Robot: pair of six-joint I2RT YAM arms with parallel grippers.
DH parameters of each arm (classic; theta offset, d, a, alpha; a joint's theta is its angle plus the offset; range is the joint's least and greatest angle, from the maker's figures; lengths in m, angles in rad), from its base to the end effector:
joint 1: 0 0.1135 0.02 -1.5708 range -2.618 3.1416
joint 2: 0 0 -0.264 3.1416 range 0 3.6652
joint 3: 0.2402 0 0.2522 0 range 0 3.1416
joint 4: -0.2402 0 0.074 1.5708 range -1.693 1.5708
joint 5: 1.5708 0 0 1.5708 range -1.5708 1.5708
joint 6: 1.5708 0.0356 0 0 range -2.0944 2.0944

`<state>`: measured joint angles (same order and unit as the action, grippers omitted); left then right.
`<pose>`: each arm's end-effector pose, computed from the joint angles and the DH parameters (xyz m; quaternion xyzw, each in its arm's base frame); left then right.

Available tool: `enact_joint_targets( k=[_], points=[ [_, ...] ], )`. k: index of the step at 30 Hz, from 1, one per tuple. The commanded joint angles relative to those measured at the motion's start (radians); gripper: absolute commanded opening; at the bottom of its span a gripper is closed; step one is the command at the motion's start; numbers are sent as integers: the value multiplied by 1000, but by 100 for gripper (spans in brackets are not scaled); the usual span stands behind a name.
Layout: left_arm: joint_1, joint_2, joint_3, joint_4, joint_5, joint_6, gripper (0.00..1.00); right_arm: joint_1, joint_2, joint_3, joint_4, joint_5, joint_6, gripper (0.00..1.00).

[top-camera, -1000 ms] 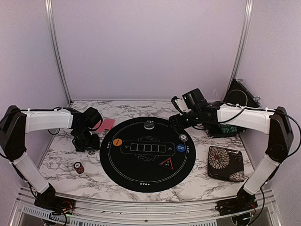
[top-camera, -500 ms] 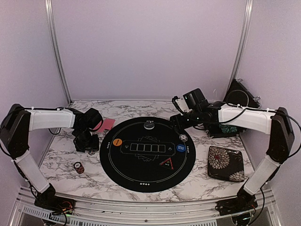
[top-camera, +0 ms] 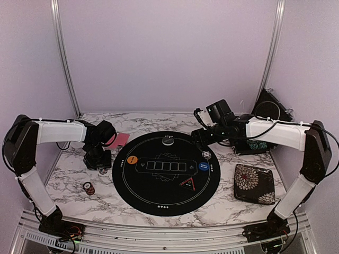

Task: Distribute texas hold em gaming equipment
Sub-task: Pick up the pile of poker chips from the pile of poker chips.

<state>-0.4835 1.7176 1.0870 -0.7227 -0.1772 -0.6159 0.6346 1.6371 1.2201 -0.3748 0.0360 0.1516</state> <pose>0.2821 -0.1411 0.1722 -0.0751 0.9874 0.0185 0.1381 0.2929 0.2140 0.2546 -0.2146 0.8997 0.1300 0.3571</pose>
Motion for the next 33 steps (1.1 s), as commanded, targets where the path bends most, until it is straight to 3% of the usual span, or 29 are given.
enact_joint_targets(
  k=[1,33],
  points=[
    [9,13,15,2,-10,17,58,-6,-17,8,8,13,-9,74],
    [25,33,-10,33,16,29,48,-9,-2,10,-3,23,-12,74]
  ],
)
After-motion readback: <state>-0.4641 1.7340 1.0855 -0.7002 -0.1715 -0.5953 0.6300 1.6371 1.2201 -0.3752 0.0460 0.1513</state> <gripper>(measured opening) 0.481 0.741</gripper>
